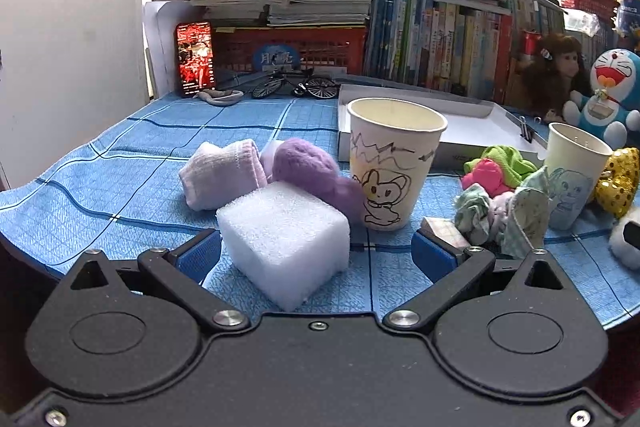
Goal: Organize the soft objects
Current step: 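Grasp the white foam block with the left tool while the right tool grasps the white pompom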
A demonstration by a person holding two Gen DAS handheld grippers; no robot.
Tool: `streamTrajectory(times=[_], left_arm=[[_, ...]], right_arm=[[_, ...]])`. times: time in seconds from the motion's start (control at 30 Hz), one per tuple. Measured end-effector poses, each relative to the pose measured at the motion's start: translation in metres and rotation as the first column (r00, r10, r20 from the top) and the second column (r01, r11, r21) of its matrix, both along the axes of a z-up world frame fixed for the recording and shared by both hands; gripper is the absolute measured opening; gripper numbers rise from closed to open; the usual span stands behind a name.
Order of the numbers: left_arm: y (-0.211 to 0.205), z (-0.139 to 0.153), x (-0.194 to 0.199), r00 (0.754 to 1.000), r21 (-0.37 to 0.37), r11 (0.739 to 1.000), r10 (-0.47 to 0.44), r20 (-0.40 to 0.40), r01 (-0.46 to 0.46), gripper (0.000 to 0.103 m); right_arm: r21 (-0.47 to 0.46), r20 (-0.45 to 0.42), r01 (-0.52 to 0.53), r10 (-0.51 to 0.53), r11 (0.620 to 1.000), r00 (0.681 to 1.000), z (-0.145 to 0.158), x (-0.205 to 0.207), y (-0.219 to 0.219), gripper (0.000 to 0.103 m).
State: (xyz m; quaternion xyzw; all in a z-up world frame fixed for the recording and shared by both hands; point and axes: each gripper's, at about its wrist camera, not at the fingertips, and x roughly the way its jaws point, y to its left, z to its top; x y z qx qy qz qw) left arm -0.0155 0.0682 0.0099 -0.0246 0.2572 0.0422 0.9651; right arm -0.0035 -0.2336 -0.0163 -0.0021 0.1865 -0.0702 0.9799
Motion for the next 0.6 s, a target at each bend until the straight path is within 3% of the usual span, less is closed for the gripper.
streamTrajectory(times=[0.37,0.6], left_arm=[[0.008,-0.01,0.007,0.999,-0.069,0.997,0.033,0.0,-0.033,0.1],[0.009,-0.014,0.008,0.999,-0.067,0.997,0.041,-0.005,-0.042,0.098]], right_arm=[[0.006,-0.049,0.013,-0.012,1.0,0.999,-0.012,0.011,-0.003,0.103],[0.002,-0.063,0.015,-0.015,1.0,0.998,-0.017,0.012,-0.002,0.103]])
